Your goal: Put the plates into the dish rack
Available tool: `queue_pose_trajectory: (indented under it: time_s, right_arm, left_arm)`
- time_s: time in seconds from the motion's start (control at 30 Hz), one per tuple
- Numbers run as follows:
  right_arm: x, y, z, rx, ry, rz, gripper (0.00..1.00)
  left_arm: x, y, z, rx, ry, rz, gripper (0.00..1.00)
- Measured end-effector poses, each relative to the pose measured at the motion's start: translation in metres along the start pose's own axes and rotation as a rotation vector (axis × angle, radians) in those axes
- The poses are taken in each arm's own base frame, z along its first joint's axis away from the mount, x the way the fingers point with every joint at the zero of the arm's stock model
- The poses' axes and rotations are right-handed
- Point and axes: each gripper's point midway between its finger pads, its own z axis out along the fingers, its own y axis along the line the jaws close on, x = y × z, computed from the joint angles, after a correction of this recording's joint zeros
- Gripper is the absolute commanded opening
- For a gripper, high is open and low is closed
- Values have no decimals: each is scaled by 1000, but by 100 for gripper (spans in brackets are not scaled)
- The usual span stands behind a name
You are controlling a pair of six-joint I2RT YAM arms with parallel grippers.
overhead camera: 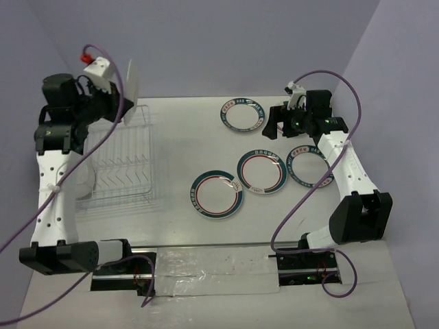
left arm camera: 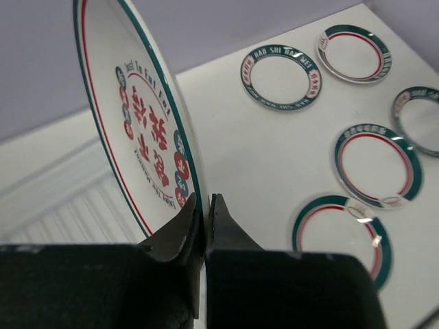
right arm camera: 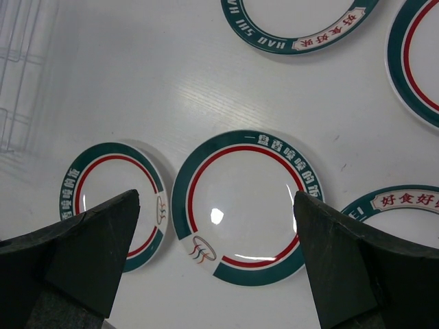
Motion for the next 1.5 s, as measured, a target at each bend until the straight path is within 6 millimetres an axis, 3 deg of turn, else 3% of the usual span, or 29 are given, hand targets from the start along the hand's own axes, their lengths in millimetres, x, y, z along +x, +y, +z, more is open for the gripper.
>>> queue_pose_trajectory:
  time_s: [0.27,0.4,0.5,0.6,0.8,1.1,1.5]
  right_arm:
    - [-4,9,2,-24,-2,-15,100]
    - [-4,15,3,-40,-2,-23,100]
    - [-3,16,6,-49,4,-23,100]
    - [0,15,10,-55,18,-17,100]
    - [5,21,16,-104,52,-1,100]
    - [-7,28,13,-136,62,-17,100]
    - [-1,24,16,-128,104,-9,100]
  left_arm:
    - [58,55,-90,-74,109,-360,0]
    - [82,82,-116,-94,150,-450,0]
    - [105,89,-125,-111,193,-454,0]
    - [118,79,-130,-107,227,-434,0]
    - [125,73,-136,-122,266,-404,0]
    - [147,102,-127,-109,311,-509,0]
    - [158,122,-148,-184,297,-511,0]
